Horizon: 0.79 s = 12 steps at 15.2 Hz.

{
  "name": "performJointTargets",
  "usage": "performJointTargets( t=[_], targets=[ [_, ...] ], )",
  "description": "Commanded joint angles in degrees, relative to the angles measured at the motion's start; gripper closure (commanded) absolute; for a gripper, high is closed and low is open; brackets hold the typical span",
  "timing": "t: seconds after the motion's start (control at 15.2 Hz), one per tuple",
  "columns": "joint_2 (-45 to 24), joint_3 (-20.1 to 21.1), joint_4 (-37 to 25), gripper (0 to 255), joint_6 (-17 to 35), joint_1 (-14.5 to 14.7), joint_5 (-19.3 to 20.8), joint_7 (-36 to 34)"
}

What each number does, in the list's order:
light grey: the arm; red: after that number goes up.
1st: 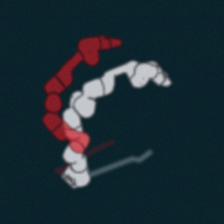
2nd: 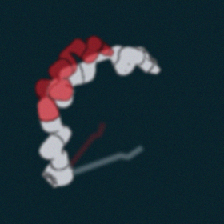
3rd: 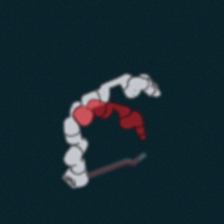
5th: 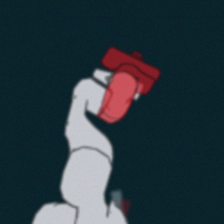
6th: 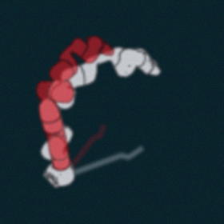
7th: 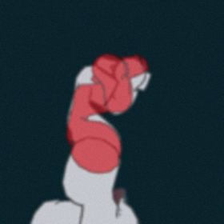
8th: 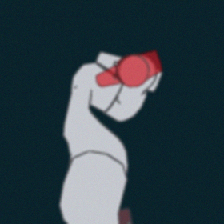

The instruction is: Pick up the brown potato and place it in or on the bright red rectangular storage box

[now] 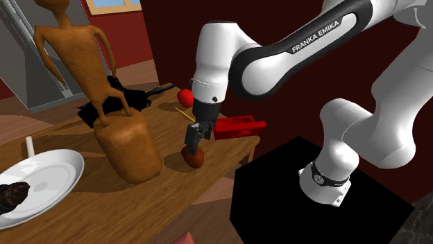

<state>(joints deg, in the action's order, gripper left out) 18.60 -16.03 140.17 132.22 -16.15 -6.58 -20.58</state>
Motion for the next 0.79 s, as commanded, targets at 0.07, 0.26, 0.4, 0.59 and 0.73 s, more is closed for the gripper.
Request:
performJointTargets(
  t=[0.07, 0.26, 0.4, 0.59, 0.73],
  targets=[
    [-4.37, -2.29, 0.27, 0, 5.68, -1.05, -3.47, -1.57],
    [-8.60, -4.69, 0.29, 0, 10.56, -1.80, -8.04, -2.12],
    [-11.52, -6.25, 0.21, 0, 13.61, -2.14, -11.97, -1.86],
    [-13.49, -6.47, 0.17, 0, 15.32, -1.73, -14.24, -0.61],
    [-15.09, -6.47, 0.08, 0, 16.57, -1.28, -16.04, 0.66]
  ],
)
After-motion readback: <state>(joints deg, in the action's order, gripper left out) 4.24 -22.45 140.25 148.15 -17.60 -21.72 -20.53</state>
